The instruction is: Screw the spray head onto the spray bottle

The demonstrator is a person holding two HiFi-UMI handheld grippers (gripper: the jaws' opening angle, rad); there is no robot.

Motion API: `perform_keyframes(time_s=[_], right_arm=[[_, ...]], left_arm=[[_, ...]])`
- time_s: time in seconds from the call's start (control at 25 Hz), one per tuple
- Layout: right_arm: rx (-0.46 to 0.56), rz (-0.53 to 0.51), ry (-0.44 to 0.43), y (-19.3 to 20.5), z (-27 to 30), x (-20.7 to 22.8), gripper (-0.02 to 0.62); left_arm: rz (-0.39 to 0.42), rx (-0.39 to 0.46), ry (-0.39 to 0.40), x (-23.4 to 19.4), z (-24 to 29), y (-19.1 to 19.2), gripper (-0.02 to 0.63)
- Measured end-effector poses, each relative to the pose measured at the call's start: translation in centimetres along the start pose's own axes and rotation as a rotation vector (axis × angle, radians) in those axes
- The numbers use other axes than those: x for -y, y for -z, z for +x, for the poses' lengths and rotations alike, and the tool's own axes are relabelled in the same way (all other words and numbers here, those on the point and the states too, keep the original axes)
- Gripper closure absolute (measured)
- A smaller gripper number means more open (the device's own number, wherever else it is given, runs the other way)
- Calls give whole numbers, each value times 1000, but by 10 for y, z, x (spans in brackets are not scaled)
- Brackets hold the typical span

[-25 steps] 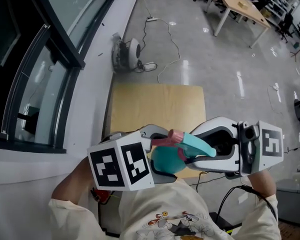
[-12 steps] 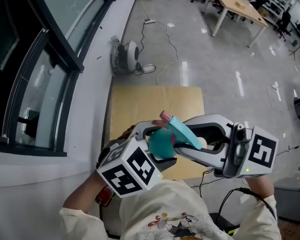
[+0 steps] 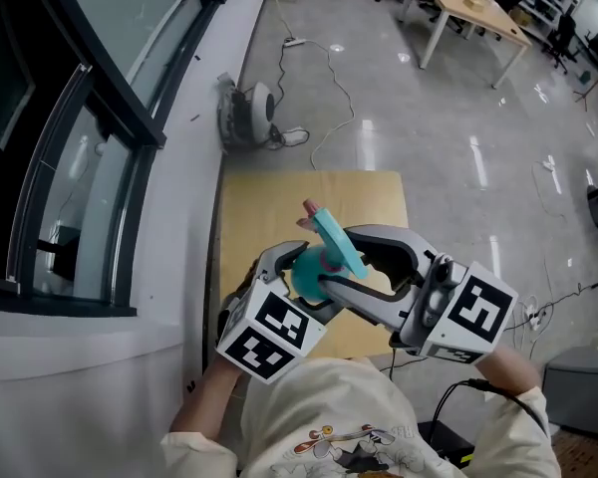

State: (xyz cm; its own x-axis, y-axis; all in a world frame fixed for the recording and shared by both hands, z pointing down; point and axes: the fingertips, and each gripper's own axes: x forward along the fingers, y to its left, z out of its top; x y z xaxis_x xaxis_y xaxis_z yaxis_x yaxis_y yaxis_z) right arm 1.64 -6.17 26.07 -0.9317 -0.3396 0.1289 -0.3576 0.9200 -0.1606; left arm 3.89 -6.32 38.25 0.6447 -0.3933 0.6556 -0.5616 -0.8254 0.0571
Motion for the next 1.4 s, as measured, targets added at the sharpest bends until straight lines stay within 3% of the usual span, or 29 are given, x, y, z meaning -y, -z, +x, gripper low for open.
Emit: perform_keyframes(time_s=[0.12, 0.24, 0.44, 0.6, 0.68, 0.96, 1.24, 1.4], right_arm=[[-65, -55, -51, 2, -2, -8, 360], [-176, -176, -84, 1, -14, -13, 348], [-459, -559, -217, 12, -29, -8, 348], [-572, -869, -309, 6, -26, -3, 350], [-615, -947, -370, 2, -21, -5, 350], [-794, -1045, -647, 7, -17, -25, 350], [-994, -1045, -864, 42, -23, -39, 351], [-1002, -1017, -944, 55, -21, -52, 385]], left_arm=[[14, -8, 9, -7, -5, 8, 202], [49, -20, 19, -13, -11, 15, 202], [132, -57, 27, -19, -11, 36, 202], [213, -62, 54, -12, -9, 41, 202], [266, -68, 59, -10, -9, 43, 202], [398, -77, 142, 6, -8, 48, 202], [501, -102, 239, 25, -5, 52, 202], [516, -93, 257, 27, -5, 47, 202]])
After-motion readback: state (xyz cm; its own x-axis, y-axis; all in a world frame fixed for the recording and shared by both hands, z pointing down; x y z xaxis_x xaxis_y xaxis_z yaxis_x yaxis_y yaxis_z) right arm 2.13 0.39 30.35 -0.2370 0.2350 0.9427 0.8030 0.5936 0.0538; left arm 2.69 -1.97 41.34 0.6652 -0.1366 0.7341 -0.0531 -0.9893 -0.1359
